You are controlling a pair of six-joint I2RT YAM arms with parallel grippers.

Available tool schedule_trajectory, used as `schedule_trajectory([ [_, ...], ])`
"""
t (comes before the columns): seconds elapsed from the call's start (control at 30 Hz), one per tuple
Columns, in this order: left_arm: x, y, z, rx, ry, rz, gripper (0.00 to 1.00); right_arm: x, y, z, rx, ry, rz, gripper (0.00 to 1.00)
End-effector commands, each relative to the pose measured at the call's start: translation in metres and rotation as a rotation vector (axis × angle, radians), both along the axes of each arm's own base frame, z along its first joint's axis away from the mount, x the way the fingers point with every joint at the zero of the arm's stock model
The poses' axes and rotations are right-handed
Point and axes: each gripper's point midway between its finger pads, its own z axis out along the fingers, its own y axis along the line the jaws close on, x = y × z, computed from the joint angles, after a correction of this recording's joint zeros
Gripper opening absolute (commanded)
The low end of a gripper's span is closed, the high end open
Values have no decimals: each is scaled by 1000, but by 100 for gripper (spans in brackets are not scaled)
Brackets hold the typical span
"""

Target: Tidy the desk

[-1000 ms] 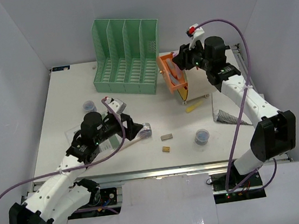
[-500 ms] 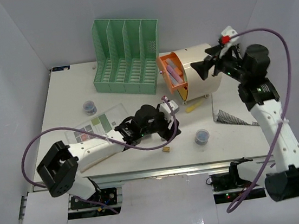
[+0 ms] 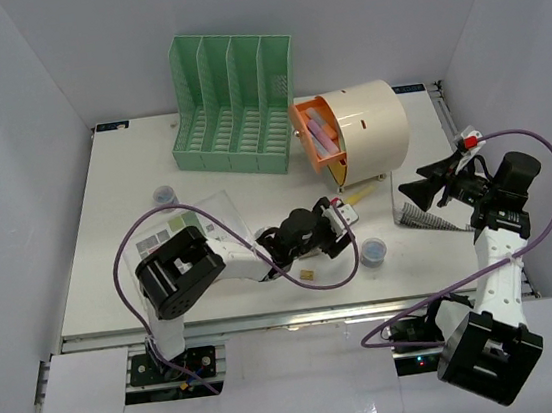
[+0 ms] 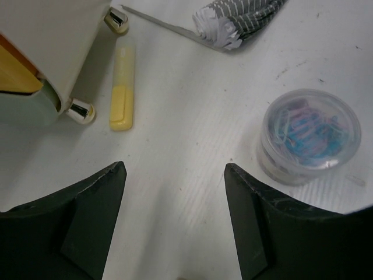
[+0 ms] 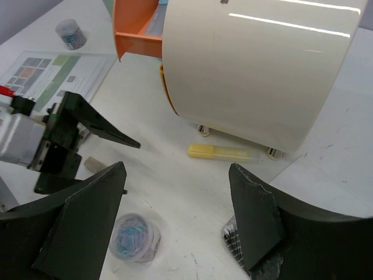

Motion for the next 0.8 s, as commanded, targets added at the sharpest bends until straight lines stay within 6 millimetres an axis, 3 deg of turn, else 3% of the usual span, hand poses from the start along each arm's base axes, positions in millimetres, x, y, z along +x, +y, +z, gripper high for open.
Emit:
schedule_trajectory([
  [0.0,29,-29,34,-155,-124,32,79,-13,9,15,11,-84,116,77],
  [0.2,53,-39,19,-215,-90,104,77,-20,11,21,1,-112,121,78],
  [0.33,70,-32,12,-245,-69,186,76,-23,14,25,7,-117,132,77],
  [0.53,87,-28,-9,-236,-23,242,76,-27,16,29,11,-123,147,77],
  [0.77,93,-40,-26,-216,18,216,72,-26,16,30,8,-127,146,77],
])
